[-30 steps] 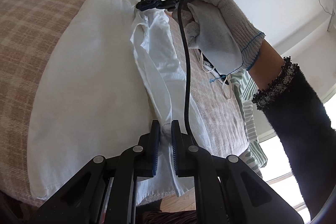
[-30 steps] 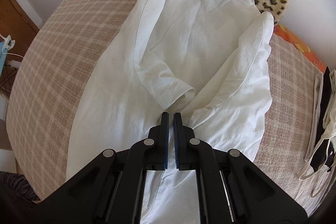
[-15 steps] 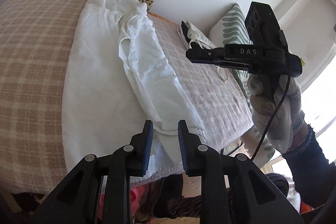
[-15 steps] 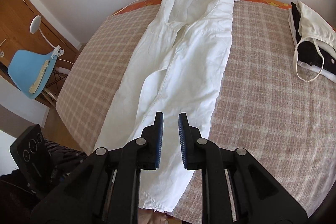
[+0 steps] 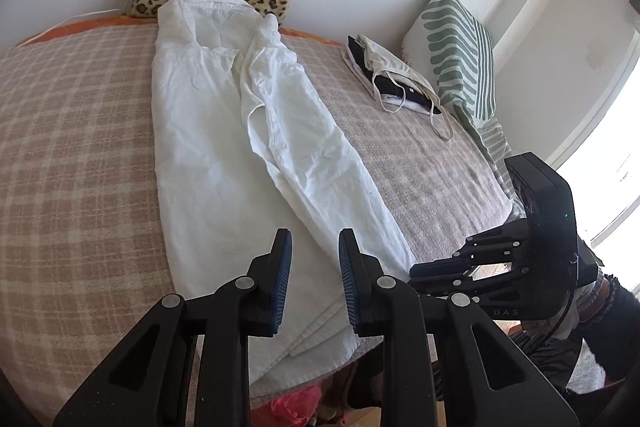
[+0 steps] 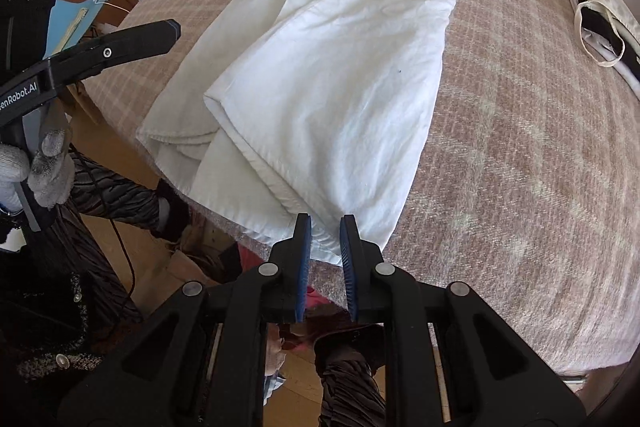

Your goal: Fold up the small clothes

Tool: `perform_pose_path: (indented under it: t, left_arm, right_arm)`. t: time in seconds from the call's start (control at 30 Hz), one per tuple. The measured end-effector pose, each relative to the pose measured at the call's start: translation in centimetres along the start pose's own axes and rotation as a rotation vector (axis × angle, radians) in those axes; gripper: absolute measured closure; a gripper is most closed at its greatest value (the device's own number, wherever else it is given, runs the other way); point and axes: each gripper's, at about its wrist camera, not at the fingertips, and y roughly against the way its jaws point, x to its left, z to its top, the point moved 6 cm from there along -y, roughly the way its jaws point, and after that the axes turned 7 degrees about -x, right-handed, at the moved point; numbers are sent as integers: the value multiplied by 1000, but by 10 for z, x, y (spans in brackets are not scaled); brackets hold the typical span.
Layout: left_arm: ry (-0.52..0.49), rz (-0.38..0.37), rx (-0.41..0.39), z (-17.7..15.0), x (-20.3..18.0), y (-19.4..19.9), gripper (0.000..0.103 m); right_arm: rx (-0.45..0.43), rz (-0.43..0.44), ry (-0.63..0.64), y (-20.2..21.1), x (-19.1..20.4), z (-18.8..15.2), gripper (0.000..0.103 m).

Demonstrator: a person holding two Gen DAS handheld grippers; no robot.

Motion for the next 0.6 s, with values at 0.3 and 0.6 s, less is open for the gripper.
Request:
perform_pose_path:
  t: [0.3,0.6]
  left_arm:
    - [-99,-10,98,-11,-15,-43,81]
    - [-224,33,139,-41,-20,-45,80]
  right_arm:
    - [-111,21,-92,18,-16,18,87]
    - [-131,-3,-205,20,-46,4,87]
